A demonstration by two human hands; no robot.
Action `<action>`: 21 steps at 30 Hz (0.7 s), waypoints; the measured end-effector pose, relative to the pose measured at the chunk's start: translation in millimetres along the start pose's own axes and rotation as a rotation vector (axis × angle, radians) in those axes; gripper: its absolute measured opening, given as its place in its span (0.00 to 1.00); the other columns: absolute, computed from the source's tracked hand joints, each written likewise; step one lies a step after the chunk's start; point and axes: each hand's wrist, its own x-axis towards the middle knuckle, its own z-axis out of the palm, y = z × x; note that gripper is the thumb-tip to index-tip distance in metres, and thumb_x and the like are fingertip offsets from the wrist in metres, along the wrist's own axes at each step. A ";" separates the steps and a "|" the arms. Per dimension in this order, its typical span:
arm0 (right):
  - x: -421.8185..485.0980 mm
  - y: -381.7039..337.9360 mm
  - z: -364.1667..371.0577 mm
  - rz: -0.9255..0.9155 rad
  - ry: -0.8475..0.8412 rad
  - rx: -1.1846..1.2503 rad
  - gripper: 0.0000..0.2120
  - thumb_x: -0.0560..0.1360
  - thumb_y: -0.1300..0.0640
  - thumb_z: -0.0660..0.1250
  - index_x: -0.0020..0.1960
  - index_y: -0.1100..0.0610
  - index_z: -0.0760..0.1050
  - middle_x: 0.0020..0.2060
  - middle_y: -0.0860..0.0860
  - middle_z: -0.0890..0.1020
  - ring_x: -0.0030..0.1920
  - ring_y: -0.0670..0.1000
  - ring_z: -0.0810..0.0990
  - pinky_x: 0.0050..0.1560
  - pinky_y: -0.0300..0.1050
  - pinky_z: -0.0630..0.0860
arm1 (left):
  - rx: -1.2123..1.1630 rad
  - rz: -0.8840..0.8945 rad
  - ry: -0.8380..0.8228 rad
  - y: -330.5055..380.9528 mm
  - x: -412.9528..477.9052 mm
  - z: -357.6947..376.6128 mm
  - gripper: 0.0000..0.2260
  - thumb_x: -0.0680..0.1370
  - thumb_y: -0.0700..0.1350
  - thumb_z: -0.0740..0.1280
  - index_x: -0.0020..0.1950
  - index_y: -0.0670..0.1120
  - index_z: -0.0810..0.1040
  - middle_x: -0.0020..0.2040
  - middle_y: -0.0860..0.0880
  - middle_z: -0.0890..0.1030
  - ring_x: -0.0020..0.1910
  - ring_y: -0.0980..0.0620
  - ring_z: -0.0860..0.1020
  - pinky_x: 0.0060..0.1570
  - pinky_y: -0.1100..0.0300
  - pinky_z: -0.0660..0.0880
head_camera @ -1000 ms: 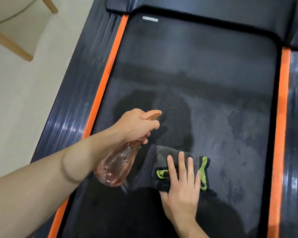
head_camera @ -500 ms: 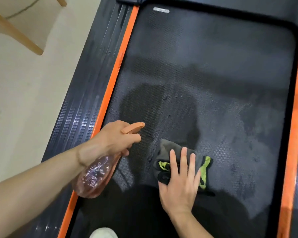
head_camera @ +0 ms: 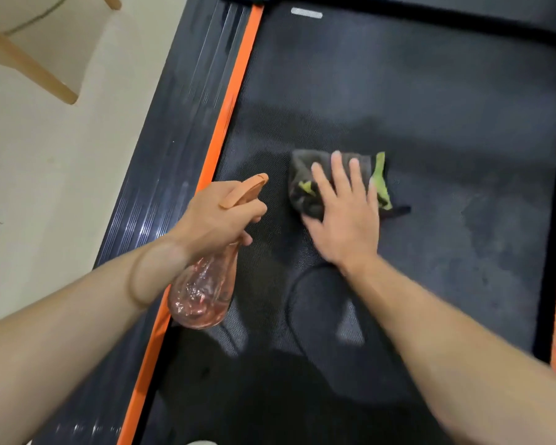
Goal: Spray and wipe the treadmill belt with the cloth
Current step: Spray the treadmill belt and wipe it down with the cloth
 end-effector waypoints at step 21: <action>-179.2 25.6 7.6 -0.171 -0.153 -0.034 0.39 0.72 0.39 0.64 0.81 0.46 0.59 0.82 0.52 0.55 0.81 0.58 0.51 0.78 0.63 0.53 | 0.254 0.047 -0.173 26.6 7.1 51.0 0.08 0.76 0.45 0.70 0.49 0.40 0.83 0.49 0.43 0.87 0.30 0.46 0.84 0.45 0.51 0.81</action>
